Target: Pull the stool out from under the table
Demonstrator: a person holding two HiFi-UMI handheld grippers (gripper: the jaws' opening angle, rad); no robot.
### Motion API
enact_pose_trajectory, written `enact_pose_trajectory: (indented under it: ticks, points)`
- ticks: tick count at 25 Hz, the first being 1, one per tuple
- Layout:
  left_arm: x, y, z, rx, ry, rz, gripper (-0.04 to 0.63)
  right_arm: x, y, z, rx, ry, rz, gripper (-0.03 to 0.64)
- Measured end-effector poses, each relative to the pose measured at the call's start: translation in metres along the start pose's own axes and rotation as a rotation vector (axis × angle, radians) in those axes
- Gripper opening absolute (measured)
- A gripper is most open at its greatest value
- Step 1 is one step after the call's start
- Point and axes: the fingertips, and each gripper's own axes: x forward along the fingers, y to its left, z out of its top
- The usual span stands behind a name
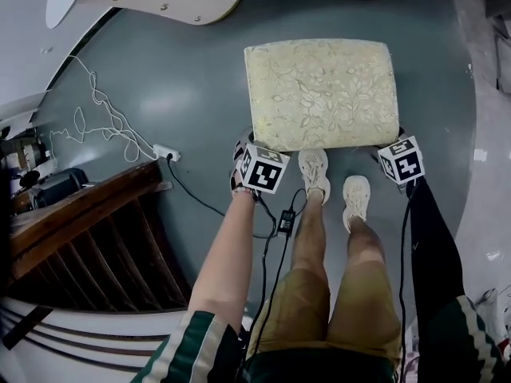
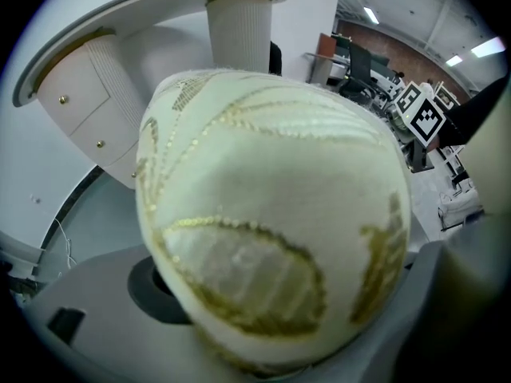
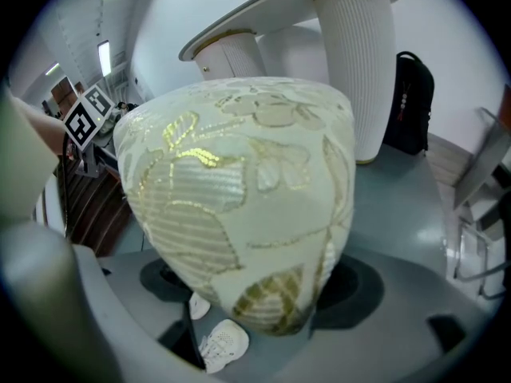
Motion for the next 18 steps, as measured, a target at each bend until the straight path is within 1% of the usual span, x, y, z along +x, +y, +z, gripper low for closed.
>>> enact_pose_trajectory:
  ticks: [3, 5, 9, 13, 18]
  points:
    - [-0.008, 0.001, 0.004, -0.01, 0.059, -0.031, 0.443, -0.008, 0.003, 0.003, 0.03, 0.05, 0.029, 0.425]
    - [-0.012, -0.002, 0.004, -0.018, 0.084, -0.041, 0.443, -0.011, 0.003, 0.002, 0.038, 0.075, 0.043, 0.425]
    - [-0.016, -0.007, 0.001, -0.045, 0.099, -0.043, 0.443, -0.014, 0.003, 0.002, 0.027, 0.094, 0.062, 0.423]
    - [-0.018, -0.01, 0.002, -0.068, 0.109, -0.062, 0.443, -0.021, 0.001, 0.006, 0.021, 0.094, 0.072, 0.423]
    - [-0.023, -0.016, -0.001, -0.09, 0.138, -0.086, 0.443, -0.029, 0.002, 0.003, 0.02, 0.134, 0.085, 0.422]
